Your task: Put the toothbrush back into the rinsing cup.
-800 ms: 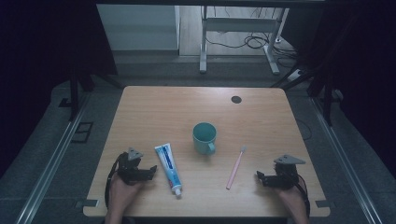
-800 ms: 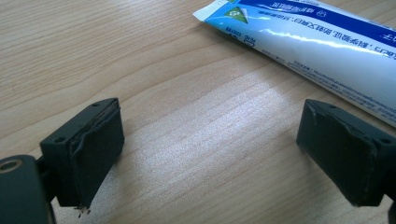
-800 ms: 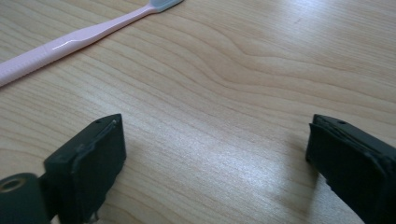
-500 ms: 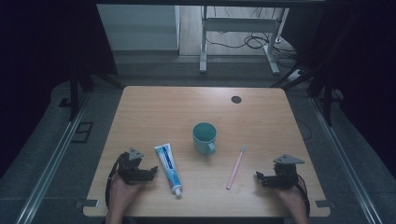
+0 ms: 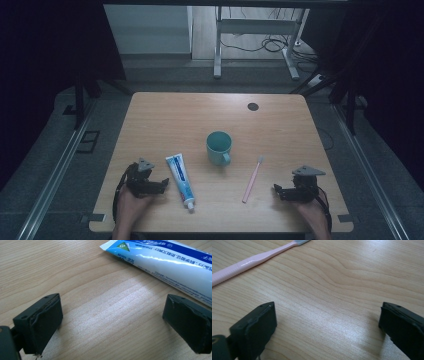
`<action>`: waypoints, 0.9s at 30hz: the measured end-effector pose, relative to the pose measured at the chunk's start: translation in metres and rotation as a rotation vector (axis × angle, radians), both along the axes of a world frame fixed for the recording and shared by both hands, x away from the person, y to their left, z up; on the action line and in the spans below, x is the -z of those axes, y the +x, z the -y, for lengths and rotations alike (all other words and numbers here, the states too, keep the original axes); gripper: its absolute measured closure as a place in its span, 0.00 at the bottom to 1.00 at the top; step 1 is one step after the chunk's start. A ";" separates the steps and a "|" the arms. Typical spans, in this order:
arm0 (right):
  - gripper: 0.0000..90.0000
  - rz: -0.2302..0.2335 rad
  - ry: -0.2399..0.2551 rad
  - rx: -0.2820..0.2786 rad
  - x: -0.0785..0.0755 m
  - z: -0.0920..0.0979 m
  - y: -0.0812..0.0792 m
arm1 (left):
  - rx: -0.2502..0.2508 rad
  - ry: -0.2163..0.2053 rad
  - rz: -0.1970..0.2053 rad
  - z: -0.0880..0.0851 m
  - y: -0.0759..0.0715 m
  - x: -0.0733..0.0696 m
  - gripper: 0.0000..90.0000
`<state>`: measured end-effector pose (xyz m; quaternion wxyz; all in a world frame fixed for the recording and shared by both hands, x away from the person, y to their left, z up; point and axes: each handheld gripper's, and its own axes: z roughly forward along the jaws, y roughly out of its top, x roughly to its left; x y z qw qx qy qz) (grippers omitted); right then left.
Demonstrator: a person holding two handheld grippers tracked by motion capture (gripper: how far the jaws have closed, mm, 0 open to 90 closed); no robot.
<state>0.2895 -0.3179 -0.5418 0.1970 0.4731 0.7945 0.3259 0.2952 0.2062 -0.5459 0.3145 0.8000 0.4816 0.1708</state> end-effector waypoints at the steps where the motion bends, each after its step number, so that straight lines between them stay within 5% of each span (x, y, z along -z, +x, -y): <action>1: 0.08 -0.002 0.000 -0.006 -0.001 0.000 0.000 | 0.001 0.001 0.000 0.000 0.000 0.000 0.03; 14: 0.38 0.007 0.021 -0.044 -0.011 0.000 -0.006 | 0.009 0.000 -0.003 0.000 0.001 0.000 0.02; 20: 0.60 0.029 0.061 -0.057 -0.020 0.005 -0.010 | 0.010 0.000 -0.003 0.000 0.001 0.000 0.02; 27: 0.86 -0.002 0.073 -0.108 -0.022 0.004 -0.011 | 0.010 0.001 -0.003 0.000 0.001 0.000 0.02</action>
